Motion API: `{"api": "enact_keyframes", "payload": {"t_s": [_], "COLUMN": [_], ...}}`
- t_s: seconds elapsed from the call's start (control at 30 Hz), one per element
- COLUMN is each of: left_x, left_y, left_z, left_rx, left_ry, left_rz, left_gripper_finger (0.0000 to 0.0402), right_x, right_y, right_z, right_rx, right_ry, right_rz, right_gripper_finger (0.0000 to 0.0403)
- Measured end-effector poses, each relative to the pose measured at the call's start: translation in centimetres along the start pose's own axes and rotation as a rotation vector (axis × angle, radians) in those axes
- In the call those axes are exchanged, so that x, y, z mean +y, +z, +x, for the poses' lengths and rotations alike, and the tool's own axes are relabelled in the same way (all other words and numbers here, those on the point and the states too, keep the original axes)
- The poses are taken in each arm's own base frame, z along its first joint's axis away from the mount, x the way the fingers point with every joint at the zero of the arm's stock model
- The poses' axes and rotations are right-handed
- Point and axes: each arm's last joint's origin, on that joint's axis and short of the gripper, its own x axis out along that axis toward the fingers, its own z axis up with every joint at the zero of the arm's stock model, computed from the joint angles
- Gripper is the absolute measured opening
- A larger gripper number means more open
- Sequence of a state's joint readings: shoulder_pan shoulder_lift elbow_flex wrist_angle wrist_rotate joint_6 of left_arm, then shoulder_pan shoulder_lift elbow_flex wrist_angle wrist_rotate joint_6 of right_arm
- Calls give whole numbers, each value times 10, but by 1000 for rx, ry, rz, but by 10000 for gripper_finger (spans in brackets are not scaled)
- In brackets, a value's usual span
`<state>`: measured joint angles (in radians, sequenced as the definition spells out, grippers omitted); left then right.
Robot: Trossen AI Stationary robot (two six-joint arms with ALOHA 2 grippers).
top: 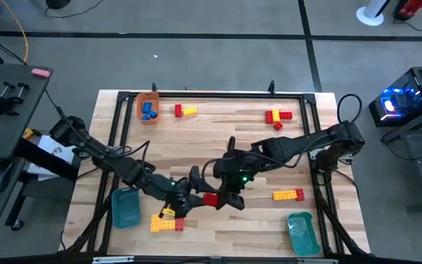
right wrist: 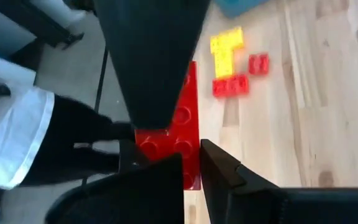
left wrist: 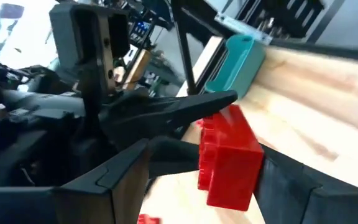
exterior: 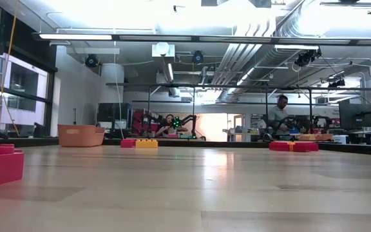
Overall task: Sort blocks
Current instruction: Put the red game piece into the bottom left blue bin
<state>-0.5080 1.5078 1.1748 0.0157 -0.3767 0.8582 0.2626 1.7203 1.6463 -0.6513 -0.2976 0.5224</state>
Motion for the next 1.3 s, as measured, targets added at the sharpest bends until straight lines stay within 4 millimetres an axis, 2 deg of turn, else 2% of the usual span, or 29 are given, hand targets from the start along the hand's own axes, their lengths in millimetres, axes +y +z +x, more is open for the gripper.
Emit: {"api": "enact_keyframes", "payload": {"t_s": [0.17, 0.27, 0.37, 0.53, 0.57, 0.73, 0.9, 0.97, 1.03, 1.17, 1.3], "left_x": [-1, -1, -2, -1, -1, -1, -10, -7, -3, 8, 2], "left_y": [0, 1, 1, 3, 4, 2, -13, -25, -46, -109, -173], "left_z": [0, 0, 1, 0, 0, -1, -12, -24, -40, -84, -125], "left_rx": [-48, -56, -55, -79, -79, -53, 174, 338, 580, 999, 1252], "left_ry": [-57, -64, -61, -46, -44, -57, -107, -61, 64, 408, 716], "left_rz": [-90, -121, -131, -154, -161, -201, -227, -290, -364, -646, -961], "left_gripper_finger": [240, 224, 182, 66, 56, 57, 57, 57, 57, 57, 57], "right_x": [2, 3, 3, 4, 4, 7, 13, 16, 19, 23, 28], "right_y": [4, 5, 5, 6, 6, 13, 29, 34, 38, 43, 44], "right_z": [0, 0, 0, -1, -1, -10, -39, -54, -69, -91, -98], "right_rx": [-41, -53, -53, -54, -56, -83, -133, -141, -154, -191, -213], "right_ry": [23, 29, 31, 41, 42, 5, -77, -119, -165, -264, -285], "right_rz": [-20, -25, -25, -17, -11, 11, 20, 5, -8, -7, -27], "right_gripper_finger": [0, 0, 0, 0, 0, 13, 74, 100, 120, 141, 141]}}
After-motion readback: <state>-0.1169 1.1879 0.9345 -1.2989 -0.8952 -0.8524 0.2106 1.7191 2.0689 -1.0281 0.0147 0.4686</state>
